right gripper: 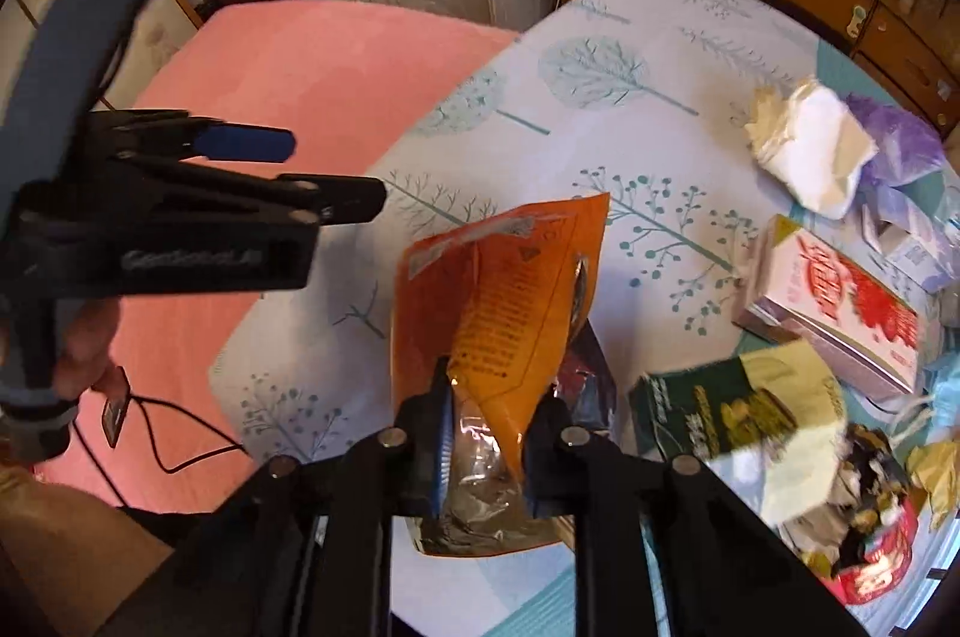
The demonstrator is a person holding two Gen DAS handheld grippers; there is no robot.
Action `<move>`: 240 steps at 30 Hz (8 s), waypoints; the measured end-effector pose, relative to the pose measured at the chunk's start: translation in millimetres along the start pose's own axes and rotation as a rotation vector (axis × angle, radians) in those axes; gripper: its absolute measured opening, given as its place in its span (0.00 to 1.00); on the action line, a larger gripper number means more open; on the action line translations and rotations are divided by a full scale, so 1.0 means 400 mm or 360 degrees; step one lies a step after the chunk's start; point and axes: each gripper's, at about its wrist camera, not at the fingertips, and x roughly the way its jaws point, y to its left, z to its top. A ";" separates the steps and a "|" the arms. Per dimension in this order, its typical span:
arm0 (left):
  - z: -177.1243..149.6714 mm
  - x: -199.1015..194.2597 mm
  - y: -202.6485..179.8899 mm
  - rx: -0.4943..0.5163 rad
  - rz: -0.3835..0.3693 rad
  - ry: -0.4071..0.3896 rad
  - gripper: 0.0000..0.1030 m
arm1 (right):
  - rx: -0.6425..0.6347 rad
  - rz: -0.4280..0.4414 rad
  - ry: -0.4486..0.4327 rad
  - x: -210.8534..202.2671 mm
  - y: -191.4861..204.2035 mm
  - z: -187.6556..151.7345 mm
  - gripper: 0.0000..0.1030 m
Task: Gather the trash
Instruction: 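Reach the right tool to the orange-gold snack bag and grasp it, then grasp the red envelope with the left tool while the right tool holds the bag, then carry both items over the bin and open both tools to drop them, then raise both tools back toward the table, then grasp the green glove with the right tool while the left tool grasps the blue mask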
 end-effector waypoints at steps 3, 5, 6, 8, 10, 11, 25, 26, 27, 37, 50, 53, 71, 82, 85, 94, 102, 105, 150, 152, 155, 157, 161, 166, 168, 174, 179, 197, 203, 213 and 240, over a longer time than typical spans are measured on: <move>0.004 -0.020 -0.024 0.0062 -0.0034 -0.0020 0.69 | 0.0072 -0.0046 -0.0049 -0.052 -0.021 -0.040 0.15; 0.006 -0.029 -0.050 0.0108 -0.0062 -0.0028 0.69 | 0.0156 -0.0106 -0.0067 -0.076 -0.051 -0.062 0.15; 0.007 -0.035 -0.069 0.0142 -0.0081 -0.0033 0.69 | 0.0211 -0.0135 -0.0077 -0.090 -0.068 -0.078 0.15; 0.007 -0.040 -0.105 0.0201 -0.0112 -0.0040 0.69 | 0.0326 -0.0190 -0.0096 -0.118 -0.104 -0.109 0.15; 0.008 -0.044 -0.144 0.0262 -0.0154 -0.0042 0.69 | 0.0425 -0.0257 -0.0120 -0.143 -0.132 -0.140 0.14; 0.010 -0.047 -0.163 0.0292 -0.0170 -0.0043 0.69 | 0.0472 -0.0285 -0.0125 -0.154 -0.142 -0.153 0.14; -0.006 -0.092 -0.513 0.0739 -0.0437 -0.0073 0.69 | 0.0947 -0.0576 -0.0291 -0.319 -0.289 -0.335 0.14; -0.011 -0.094 -0.534 0.0762 -0.0444 -0.0072 0.69 | 0.0978 -0.0593 -0.0298 -0.328 -0.300 -0.345 0.14; -0.018 -0.096 -0.560 0.0789 -0.0451 -0.0070 0.69 | 0.1008 -0.0608 -0.0304 -0.336 -0.312 -0.357 0.14; -0.043 -0.081 -0.750 0.0931 -0.0416 -0.0011 0.70 | 0.1158 -0.0663 -0.0330 -0.404 -0.472 -0.484 0.14; -0.019 0.047 -1.027 0.1560 -0.0304 0.0161 0.75 | 0.1174 -0.0506 -0.0309 -0.395 -0.655 -0.592 0.14; -0.018 0.080 -1.057 0.1673 -0.0313 0.0235 0.75 | 0.1183 -0.0476 -0.0311 -0.384 -0.673 -0.605 0.14; -0.020 0.077 -1.088 0.1574 -0.0306 0.0397 0.18 | 0.1100 -0.0298 -0.0322 -0.368 -0.699 -0.610 0.14; -0.098 -0.104 -0.934 0.0968 -0.0364 0.0237 0.15 | 0.0738 -0.0195 -0.0254 -0.376 -0.638 -0.599 0.14; -0.141 -0.140 -0.895 0.0825 -0.0367 0.0199 0.15 | 0.0670 -0.0189 -0.0246 -0.384 -0.607 -0.598 0.14; -0.301 -0.226 -0.777 0.0556 -0.0362 0.0087 0.15 | 0.0521 -0.0204 -0.0242 -0.389 -0.463 -0.608 0.14; -0.492 -0.266 -0.655 0.0423 -0.0372 -0.0005 0.15 | 0.0447 -0.0232 -0.0222 -0.392 -0.234 -0.698 0.14; -0.562 -0.273 -0.608 0.0349 -0.0376 -0.0026 0.15 | 0.0438 -0.0238 -0.0214 -0.386 -0.159 -0.745 0.14; -0.923 0.709 -0.617 -0.0021 -0.0045 0.0229 0.83 | 0.1042 -0.0219 0.0155 0.588 -0.359 -1.081 0.40; -0.920 0.691 -0.606 -0.0020 -0.0034 0.0221 0.83 | 0.1051 -0.0210 0.0165 0.583 -0.352 -1.082 0.40; -0.916 0.652 -0.602 -0.0037 -0.0020 0.0202 0.83 | 0.1053 -0.0208 0.0174 0.547 -0.334 -1.080 0.40; -0.906 0.616 -0.600 -0.0053 -0.0021 0.0184 0.83 | 0.1047 -0.0209 0.0167 0.510 -0.322 -1.073 0.40; -0.887 0.522 -0.589 -0.0085 -0.0028 0.0142 0.83 | 0.1024 -0.0216 0.0157 0.421 -0.304 -1.056 0.40; -0.851 0.360 -0.577 -0.0094 -0.0028 0.0045 0.83 | 0.0973 -0.0245 0.0158 0.268 -0.274 -1.021 0.40; -0.840 0.288 -0.571 -0.0101 -0.0035 0.0008 0.83 | 0.0953 -0.0254 0.0152 0.201 -0.261 -1.007 0.40; -0.805 0.036 -0.558 -0.0098 -0.0075 -0.0120 0.83 | 0.0926 -0.0253 0.0103 -0.009 -0.212 -0.944 0.40; -0.784 -0.152 -0.554 -0.0062 -0.0098 -0.0248 0.83 | 0.0856 -0.0250 0.0030 -0.171 -0.154 -0.895 0.40; -0.707 -0.550 -0.544 0.0087 -0.0102 -0.0658 0.83 | 0.0748 -0.0403 -0.0431 -0.535 -0.051 -0.753 0.40; -0.662 -0.605 -0.539 0.0142 -0.0087 -0.0746 0.83 | 0.0772 -0.0451 -0.0541 -0.589 -0.066 -0.710 0.40; -0.554 -0.563 -0.550 0.0117 -0.0100 -0.0672 0.83 | 0.0738 -0.0444 -0.0579 -0.590 -0.174 -0.629 0.40; 0.195 -0.036 -1.021 0.0150 -0.0144 -0.0024 0.83 | 0.0636 -0.0096 -0.0307 -0.369 -0.975 -0.269 0.40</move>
